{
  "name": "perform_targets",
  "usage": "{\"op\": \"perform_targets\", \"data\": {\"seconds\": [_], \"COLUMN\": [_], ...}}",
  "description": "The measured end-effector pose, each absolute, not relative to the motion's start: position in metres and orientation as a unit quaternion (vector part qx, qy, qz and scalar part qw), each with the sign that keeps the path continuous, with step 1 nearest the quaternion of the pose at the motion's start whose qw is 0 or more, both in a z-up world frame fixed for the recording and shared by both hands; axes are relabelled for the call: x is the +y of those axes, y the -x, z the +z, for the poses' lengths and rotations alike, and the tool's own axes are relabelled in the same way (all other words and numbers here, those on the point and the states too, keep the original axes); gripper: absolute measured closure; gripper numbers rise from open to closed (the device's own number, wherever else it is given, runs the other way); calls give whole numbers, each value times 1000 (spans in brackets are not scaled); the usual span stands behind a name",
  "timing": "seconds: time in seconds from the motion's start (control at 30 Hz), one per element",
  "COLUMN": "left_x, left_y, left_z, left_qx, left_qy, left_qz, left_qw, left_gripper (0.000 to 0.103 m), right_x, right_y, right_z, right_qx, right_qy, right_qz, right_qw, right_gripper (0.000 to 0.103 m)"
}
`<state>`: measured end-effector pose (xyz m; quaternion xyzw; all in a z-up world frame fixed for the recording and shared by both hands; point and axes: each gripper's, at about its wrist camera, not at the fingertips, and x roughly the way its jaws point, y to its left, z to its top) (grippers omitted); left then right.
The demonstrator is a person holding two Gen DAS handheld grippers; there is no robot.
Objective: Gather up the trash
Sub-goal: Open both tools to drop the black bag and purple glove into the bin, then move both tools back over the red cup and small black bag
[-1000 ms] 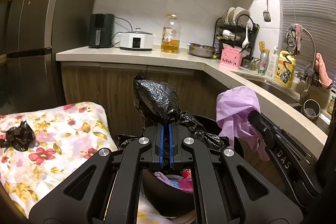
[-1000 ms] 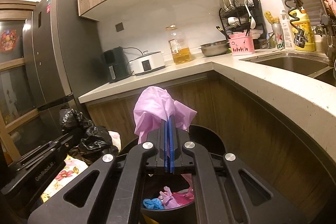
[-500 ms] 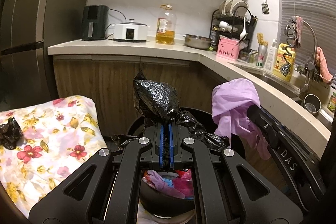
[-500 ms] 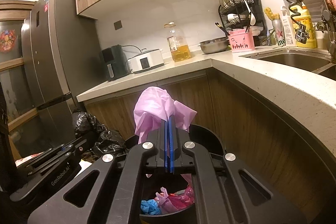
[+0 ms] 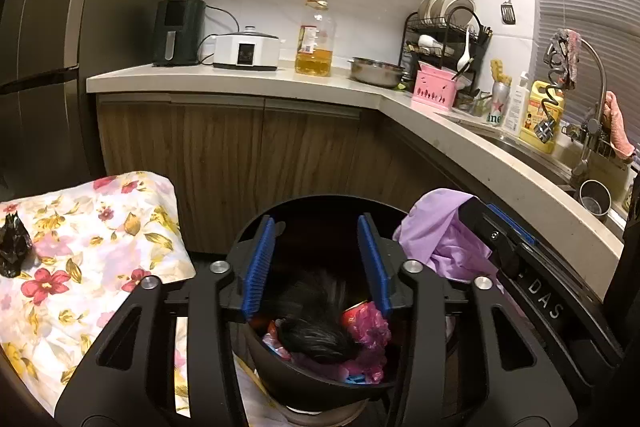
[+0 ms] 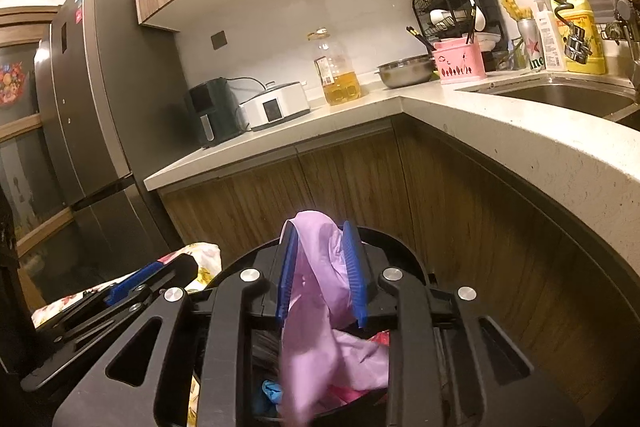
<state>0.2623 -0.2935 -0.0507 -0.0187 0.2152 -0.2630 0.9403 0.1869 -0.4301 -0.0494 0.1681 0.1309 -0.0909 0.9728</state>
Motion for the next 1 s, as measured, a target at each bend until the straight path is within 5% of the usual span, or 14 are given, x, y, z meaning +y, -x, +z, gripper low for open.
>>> {"op": "perform_targets", "data": {"seconds": [0.37,1.0], "left_x": [-270,-235], "left_y": [-258,-236], "left_z": [-49,-41], "left_qx": [212,198], "left_qy": [35,46], "left_qz": [-232,-206], "left_qw": [949,957], "left_gripper": [32,30], "right_x": [-424,-404], "right_y": [-187,-179], "right_z": [-52,-73], "right_qx": [146,188], "right_qy": [-156,-122], "right_qz": [-95,-115], "right_qw": [972,968], "right_gripper": [51,29]}}
